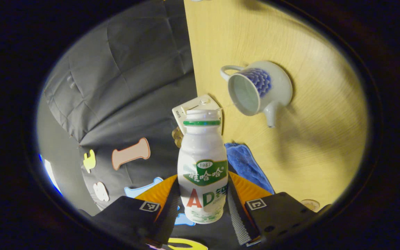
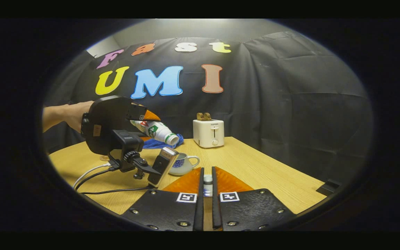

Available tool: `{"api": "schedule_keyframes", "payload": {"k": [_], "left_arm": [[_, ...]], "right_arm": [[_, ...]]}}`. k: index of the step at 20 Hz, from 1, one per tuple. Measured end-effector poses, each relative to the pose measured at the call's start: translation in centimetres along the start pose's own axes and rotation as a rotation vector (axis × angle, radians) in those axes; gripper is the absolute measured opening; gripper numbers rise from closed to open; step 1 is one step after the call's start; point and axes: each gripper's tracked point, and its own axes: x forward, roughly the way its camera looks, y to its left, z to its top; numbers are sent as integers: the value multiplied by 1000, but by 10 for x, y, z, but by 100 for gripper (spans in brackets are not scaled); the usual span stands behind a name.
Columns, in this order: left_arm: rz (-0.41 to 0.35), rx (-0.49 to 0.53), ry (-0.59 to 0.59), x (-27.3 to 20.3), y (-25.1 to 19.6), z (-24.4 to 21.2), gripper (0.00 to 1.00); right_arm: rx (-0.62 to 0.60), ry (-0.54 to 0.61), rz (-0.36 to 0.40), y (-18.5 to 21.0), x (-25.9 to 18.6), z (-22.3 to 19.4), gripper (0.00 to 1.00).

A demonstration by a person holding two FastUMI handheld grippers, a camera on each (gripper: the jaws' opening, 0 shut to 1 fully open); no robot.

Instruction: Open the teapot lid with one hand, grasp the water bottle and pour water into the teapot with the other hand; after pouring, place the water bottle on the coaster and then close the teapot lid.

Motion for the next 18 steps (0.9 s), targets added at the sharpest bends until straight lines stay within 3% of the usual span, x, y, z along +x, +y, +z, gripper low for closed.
{"api": "schedule_keyframes", "payload": {"k": [1, 2, 3, 4, 5, 6, 7, 8, 9, 10, 11, 13, 14, 15, 18], "left_arm": [[-20, -35, -14, 2, -5, 0, 82], [-20, -69, -37, 4, -7, 2, 82], [-10, -109, -65, 7, -10, 8, 82], [-19, -151, -82, 8, -15, 13, 75], [-30, -190, -95, 10, -20, 16, 82], [-46, -225, -102, 10, -25, 18, 82], [-59, -261, -113, 11, -31, 21, 82], [-71, -307, -125, 8, -38, 28, 82], [-81, -360, -140, 7, -43, 31, 82], [-73, -417, -156, 5, -42, 31, 69], [-75, -474, -167, 1, -44, 33, 71], [-80, -593, -192, -9, -47, 36, 77], [-70, -651, -204, -15, -44, 35, 79], [-59, -712, -216, -20, -42, 34, 82], [-18, -987, -256, -40, -32, 21, 75]], "right_arm": [[-2, 1, -1, 0, 0, 1, 27], [-2, 1, -2, 0, 1, 0, 10], [-1, -1, -2, -1, 1, 2, 27], [2, -5, -1, -2, 1, 2, 27], [5, -11, 0, -1, 0, 4, 10], [7, -21, 2, 0, 0, 7, 10], [5, -30, 0, -1, -1, 9, 27], [2, -42, 5, -1, -1, 13, 10], [0, -54, 11, 1, -2, 17, 10], [-1, -59, 12, 1, -2, 19, 10], [-2, -63, 15, 1, -1, 21, 27], [-8, -71, 19, 4, -1, 25, 27], [-12, -81, 25, 6, -3, 28, 10], [-17, -93, 28, 8, -4, 33, 27], [-33, -119, 46, 16, -1, 43, 27]]}}
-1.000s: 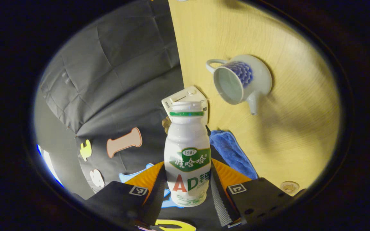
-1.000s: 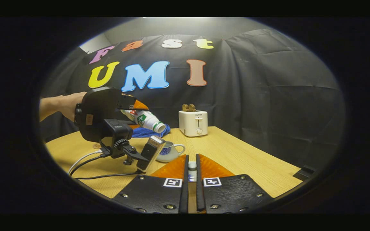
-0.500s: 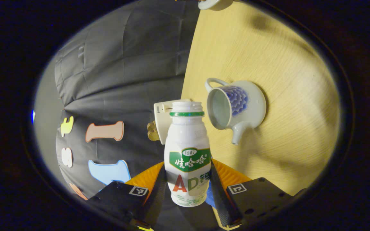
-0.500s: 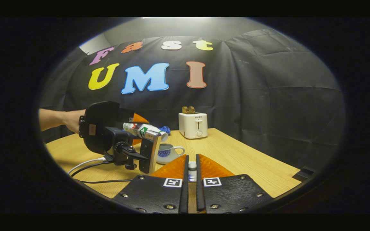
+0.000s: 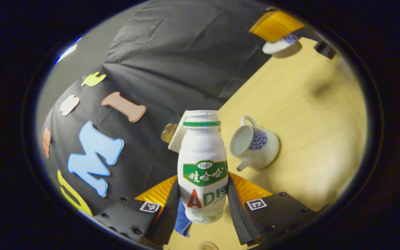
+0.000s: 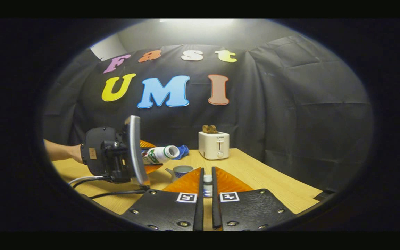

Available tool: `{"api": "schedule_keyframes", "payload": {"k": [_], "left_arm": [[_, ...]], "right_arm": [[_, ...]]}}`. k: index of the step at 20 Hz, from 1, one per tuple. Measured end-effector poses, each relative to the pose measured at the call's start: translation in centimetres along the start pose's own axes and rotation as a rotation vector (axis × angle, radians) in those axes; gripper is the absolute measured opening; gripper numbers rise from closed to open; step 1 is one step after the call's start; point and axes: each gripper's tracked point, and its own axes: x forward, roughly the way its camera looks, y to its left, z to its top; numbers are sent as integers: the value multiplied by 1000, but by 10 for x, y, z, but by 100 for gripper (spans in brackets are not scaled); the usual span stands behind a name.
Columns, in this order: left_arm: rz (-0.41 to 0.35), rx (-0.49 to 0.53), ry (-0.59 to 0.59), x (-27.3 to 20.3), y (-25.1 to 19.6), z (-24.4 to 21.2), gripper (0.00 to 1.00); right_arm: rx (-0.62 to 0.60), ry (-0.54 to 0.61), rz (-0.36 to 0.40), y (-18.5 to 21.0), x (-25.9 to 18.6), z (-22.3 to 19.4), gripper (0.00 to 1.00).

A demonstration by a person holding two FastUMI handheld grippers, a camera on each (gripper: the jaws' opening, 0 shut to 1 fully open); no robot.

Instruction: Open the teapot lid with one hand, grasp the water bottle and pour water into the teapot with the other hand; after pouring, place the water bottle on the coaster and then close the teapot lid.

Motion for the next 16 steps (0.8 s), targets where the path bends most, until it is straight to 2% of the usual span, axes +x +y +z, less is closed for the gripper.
{"api": "schedule_keyframes", "payload": {"k": [1, 3, 5, 8, 9, 10, 11, 12, 14, 16], "left_arm": [[8, -139, -22, -10, 3, 1, 82], [59, -351, -51, -29, 18, 1, 68], [137, -492, -95, -58, 47, 3, 81], [225, -684, -176, -90, 85, -1, 75], [250, -731, -207, -98, 98, -3, 70], [278, -769, -230, -106, 109, -6, 75], [303, -800, -243, -113, 116, -11, 80], [325, -825, -258, -116, 124, -19, 70], [339, -846, -259, -123, 131, -28, 80], [343, -844, -247, -127, 133, -37, 80]], "right_arm": [[-1, -2, 8, 3, 5, 2, 10], [-11, -1, 23, 10, 17, 4, 10], [-19, 3, 39, 18, 34, 7, 10], [-6, 12, 61, 32, 61, 9, 10], [-13, 16, 61, 37, 70, 9, 27], [-22, 11, 60, 40, 78, 12, 10], [-32, 7, 57, 43, 85, 14, 0], [-42, 8, 55, 47, 92, 14, 10], [-46, 18, 53, 53, 103, 11, 10], [-36, 43, 54, 58, 113, 5, 10]]}}
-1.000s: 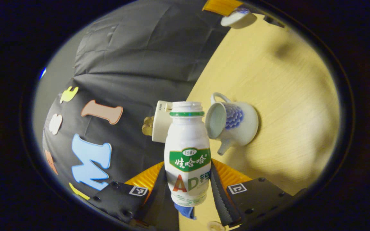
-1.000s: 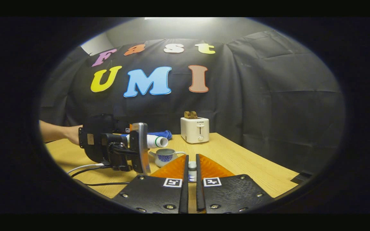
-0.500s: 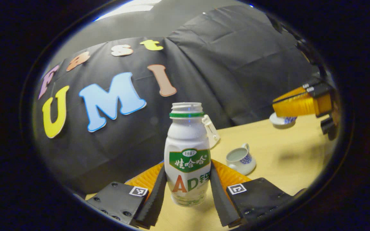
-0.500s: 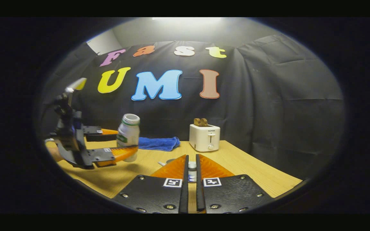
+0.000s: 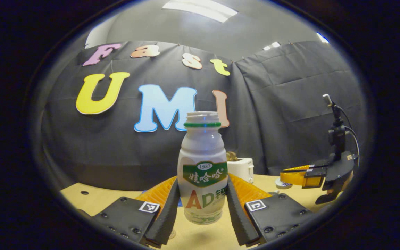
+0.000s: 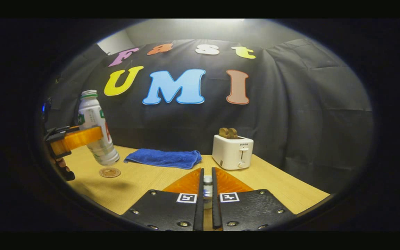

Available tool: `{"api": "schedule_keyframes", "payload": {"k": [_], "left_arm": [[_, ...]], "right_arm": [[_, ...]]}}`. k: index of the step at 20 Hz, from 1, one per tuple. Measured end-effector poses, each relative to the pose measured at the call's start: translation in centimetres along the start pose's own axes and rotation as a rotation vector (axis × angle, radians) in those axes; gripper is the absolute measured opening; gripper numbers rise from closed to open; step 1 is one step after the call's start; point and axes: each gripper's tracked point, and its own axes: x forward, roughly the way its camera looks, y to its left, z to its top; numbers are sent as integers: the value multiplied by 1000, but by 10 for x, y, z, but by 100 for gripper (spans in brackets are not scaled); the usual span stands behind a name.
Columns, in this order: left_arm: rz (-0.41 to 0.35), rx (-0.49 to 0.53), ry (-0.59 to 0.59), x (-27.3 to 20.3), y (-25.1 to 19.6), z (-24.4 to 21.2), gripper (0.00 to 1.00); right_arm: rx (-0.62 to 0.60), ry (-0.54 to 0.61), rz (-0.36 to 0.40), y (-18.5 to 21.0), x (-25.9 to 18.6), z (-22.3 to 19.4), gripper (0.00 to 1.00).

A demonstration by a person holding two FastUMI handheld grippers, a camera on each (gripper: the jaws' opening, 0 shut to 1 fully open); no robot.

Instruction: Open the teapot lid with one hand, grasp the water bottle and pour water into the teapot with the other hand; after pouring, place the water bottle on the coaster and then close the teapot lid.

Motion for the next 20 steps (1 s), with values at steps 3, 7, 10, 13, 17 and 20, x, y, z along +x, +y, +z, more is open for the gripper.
{"api": "schedule_keyframes", "payload": {"k": [3, 7, 10, 13, 17, 20], "left_arm": [[26, -24, 16, -5, 17, -11, 80], [56, -41, 9, -7, 31, -10, 80], [64, -37, 26, -5, 32, -19, 80], [74, -34, 52, -2, 36, -29, 80], [96, -32, 95, 3, 44, -47, 80], [112, -42, 110, 4, 50, -53, 80]], "right_arm": [[2, 22, -5, 4, 17, -4, 10], [16, 72, -5, 7, 33, -22, 0], [9, 74, -16, 4, 38, -24, 10], [14, 93, -15, 4, 39, -32, 10], [30, 112, -9, 3, 38, -38, 27], [35, 116, -1, 5, 39, -40, 10]]}}
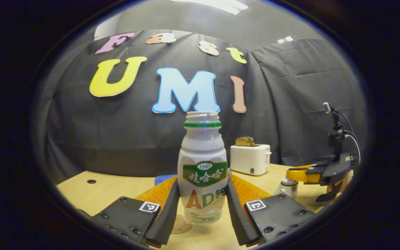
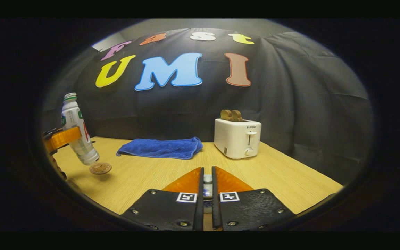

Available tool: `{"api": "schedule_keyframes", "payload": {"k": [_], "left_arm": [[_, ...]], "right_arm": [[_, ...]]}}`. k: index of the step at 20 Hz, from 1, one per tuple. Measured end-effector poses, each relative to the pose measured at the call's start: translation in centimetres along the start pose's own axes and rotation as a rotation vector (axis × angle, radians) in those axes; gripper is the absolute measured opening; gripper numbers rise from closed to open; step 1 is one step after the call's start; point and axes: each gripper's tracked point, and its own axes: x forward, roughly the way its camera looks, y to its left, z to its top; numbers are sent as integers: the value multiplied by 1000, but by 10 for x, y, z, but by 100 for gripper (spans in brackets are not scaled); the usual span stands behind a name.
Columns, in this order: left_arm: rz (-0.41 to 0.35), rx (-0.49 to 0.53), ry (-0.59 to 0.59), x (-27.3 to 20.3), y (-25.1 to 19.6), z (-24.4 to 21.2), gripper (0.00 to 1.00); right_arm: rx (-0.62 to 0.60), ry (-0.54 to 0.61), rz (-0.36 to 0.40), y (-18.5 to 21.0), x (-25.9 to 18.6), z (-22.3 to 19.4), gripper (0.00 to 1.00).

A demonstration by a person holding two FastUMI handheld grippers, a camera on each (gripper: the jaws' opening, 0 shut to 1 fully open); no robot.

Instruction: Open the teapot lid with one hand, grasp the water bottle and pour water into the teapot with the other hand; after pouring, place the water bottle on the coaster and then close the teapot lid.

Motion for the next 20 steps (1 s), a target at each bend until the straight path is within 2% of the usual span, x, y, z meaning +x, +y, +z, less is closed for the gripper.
{"api": "schedule_keyframes", "payload": {"k": [1, 2, 4, 5, 6, 7, 9, 10, 13, 14, 16, 17, 18, 19, 20], "left_arm": [[4, -2, 3, 1, 2, -1, 80], [9, -5, 5, 1, 3, -2, 80], [17, -4, 12, 3, 6, -6, 80], [19, -3, 17, 3, 7, -8, 80], [20, -4, 22, 4, 7, -10, 80], [21, -5, 25, 4, 8, -11, 80], [27, -6, 30, 5, 10, -14, 80], [32, -8, 32, 6, 11, -16, 80], [47, -15, 38, 6, 19, -19, 80], [55, -16, 40, 6, 23, -20, 80], [82, -17, 35, 5, 34, -20, 80], [94, -24, 34, 5, 42, -19, 80], [110, -34, 36, 6, 48, -21, 80], [123, -45, 41, 6, 55, -24, 80], [136, -58, 48, 8, 63, -30, 80]], "right_arm": [[1, 3, 1, 1, 0, -2, 27], [-2, 2, 1, 1, 1, -2, 0], [-8, 8, 1, 1, 1, -5, 0], [-7, 10, 1, 1, 1, -6, 10], [-3, 12, 1, 1, 1, -7, 0], [-1, 16, 1, 0, 1, -9, 10], [3, 17, -1, 1, 1, -11, 10], [0, 19, -2, 1, 1, -12, 27], [-14, 13, -12, 1, 1, -13, 29], [-18, 12, -22, -1, 0, -13, 13], [-21, -28, -43, -6, -4, -2, 6], [-18, -65, -59, -9, -10, 7, 26], [-18, -105, -75, -12, -15, 17, 17], [-19, -143, -79, -12, -20, 24, 48], [-20, -172, -75, -10, -24, 30, 56]]}}
